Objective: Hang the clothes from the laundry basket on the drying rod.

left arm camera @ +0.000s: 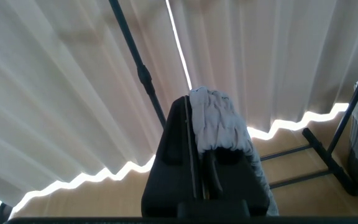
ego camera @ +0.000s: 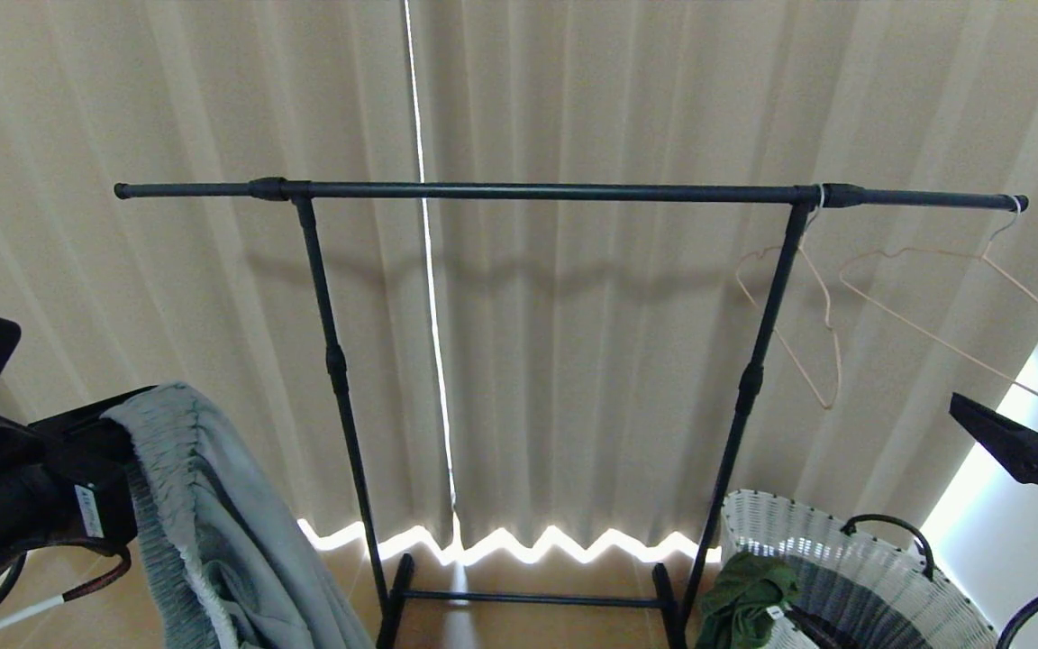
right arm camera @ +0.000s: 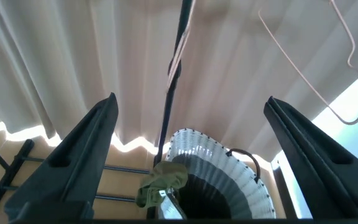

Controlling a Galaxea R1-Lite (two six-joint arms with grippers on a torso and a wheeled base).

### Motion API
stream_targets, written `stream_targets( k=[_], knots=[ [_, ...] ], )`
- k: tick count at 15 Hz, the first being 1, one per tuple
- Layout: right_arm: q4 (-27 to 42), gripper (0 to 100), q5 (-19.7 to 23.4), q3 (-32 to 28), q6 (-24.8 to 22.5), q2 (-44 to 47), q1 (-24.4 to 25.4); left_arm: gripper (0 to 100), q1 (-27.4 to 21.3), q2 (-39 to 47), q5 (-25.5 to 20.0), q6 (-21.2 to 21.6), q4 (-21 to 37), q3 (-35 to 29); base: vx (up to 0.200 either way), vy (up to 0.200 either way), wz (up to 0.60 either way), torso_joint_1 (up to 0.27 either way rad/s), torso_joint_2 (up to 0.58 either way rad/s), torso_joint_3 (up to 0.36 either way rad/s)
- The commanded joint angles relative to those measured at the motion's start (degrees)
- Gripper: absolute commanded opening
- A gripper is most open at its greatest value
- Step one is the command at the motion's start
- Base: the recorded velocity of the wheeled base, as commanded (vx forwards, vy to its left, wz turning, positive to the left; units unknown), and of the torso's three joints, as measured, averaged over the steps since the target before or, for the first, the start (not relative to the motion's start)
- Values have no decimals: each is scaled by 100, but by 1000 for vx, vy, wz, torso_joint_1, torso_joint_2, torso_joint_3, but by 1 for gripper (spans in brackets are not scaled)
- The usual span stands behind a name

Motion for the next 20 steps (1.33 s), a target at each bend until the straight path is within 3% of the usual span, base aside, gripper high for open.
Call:
stream_targets(
  k=[1,6,20],
  knots=[
    [-3,100,3,7,-1,31,5,0,-7,25,-6,6,-3,46,0,0,0,0,0,0],
    [-3,100,12,16,-1,84,5,0,-16,-1,-6,85,-3,117,0,0,0,0,0,0],
    [-12,100,3,-2,-1,75,5,0,-16,-10,-6,103,-3,187,0,-200,0,3,1,1]
  ],
)
